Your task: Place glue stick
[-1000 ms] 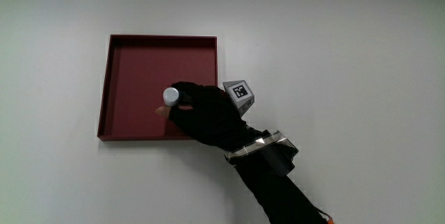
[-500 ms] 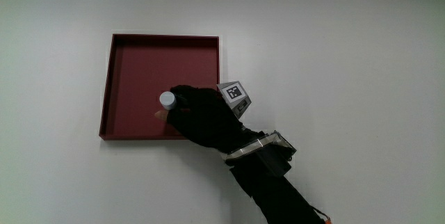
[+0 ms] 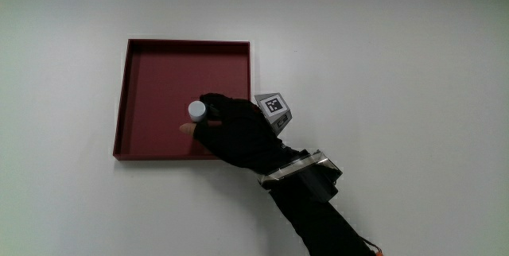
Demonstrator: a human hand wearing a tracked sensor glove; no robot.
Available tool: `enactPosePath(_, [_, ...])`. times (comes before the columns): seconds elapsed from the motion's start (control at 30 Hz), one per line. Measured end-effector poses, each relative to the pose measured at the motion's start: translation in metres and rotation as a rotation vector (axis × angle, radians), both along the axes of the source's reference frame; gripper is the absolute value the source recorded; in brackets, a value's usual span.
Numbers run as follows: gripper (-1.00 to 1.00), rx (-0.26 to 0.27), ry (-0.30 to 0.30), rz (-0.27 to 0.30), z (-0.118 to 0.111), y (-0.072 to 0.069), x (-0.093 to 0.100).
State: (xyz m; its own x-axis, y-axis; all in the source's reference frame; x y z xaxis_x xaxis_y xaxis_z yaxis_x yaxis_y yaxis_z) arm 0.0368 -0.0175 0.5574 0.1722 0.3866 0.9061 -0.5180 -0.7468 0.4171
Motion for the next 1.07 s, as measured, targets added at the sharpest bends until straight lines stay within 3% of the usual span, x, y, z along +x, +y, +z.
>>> enactPosePath(0.2, [-0.59,-0.010,-0.008,0.003,0.000,0.001,0.001])
enactPosePath(0.23, [-0.62,0.024,0.058,0.050,0.001,0.001,0.002])
enactPosePath(0.27, [-0.64,-0.015,-0.010,0.010,0.000,0.001,0.002])
enactPosePath(0.3, [-0.67,-0.015,-0.019,0.011,-0.001,0.001,0.003])
enactPosePath(0.6, [-0.90,0.037,-0.004,-0.009,-0.016,0.001,0.014])
enactPosePath(0.77, [-1.00,0.075,-0.028,-0.017,-0.034,0.000,0.030])
enactPosePath(0.87, [-1.00,0.141,-0.022,-0.057,-0.051,-0.002,0.043])
enactPosePath(0.97, [-1.00,0.169,0.004,-0.123,-0.067,-0.003,0.056])
enactPosePath(1.0, [-1.00,0.173,0.009,-0.147,-0.075,-0.003,0.060])
enactPosePath(1.03, [-1.00,0.101,-0.033,-0.153,-0.084,-0.002,0.062])
enactPosePath(1.07, [-1.00,0.125,-0.014,-0.179,-0.088,-0.002,0.066])
